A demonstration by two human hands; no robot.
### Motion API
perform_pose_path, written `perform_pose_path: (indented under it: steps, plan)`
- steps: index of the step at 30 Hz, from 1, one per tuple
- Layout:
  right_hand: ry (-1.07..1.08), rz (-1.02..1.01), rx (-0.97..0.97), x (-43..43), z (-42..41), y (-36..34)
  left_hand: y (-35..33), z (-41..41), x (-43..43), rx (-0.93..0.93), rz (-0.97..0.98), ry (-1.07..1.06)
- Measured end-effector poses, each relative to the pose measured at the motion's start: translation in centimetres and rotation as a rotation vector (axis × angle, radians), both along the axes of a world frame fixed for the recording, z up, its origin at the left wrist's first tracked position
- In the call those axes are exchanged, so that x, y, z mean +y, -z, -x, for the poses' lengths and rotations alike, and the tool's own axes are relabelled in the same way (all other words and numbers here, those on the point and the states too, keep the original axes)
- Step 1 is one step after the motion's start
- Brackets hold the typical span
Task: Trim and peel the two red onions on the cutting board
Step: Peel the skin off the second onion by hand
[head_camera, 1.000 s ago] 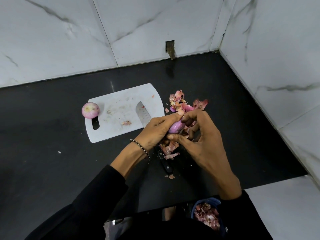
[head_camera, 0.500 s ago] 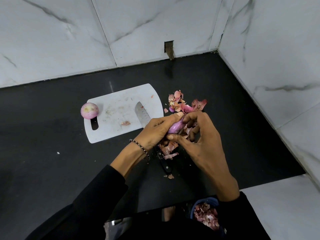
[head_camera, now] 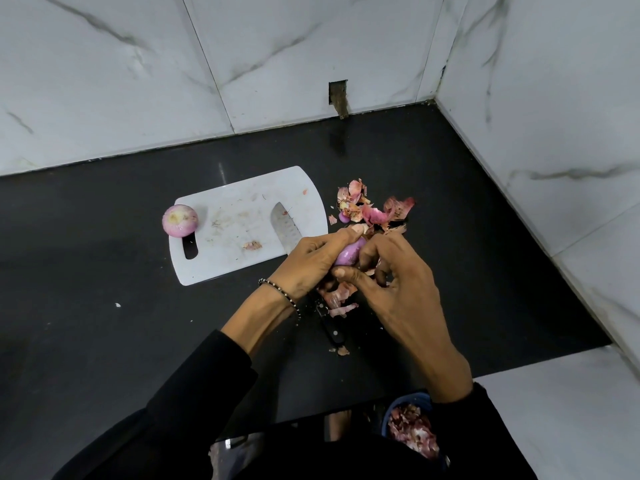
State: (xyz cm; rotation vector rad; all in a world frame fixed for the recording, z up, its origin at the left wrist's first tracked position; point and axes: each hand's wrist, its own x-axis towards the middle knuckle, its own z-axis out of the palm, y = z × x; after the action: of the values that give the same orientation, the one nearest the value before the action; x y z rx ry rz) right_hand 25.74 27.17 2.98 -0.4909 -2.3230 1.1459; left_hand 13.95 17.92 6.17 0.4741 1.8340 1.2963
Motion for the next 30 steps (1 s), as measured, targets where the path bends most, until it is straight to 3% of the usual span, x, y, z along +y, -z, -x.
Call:
perform_pose_path:
  steps: [8, 16, 30]
  plan:
    - [0.035, 0.072, 0.047, 0.2, -0.2, -0.6, -0.2, 0.1, -0.1, -0.005, -0.005, 0.015]
    - [-0.016, -0.016, 0.045, 0.6, -0.4, -0.8, -0.2, -0.1, -0.4, -0.022, -0.008, -0.018]
    - [0.004, 0.006, 0.034, 0.5, -1.2, -1.5, -0.4, 0.0, -1.0, -0.036, -0.04, -0.009]
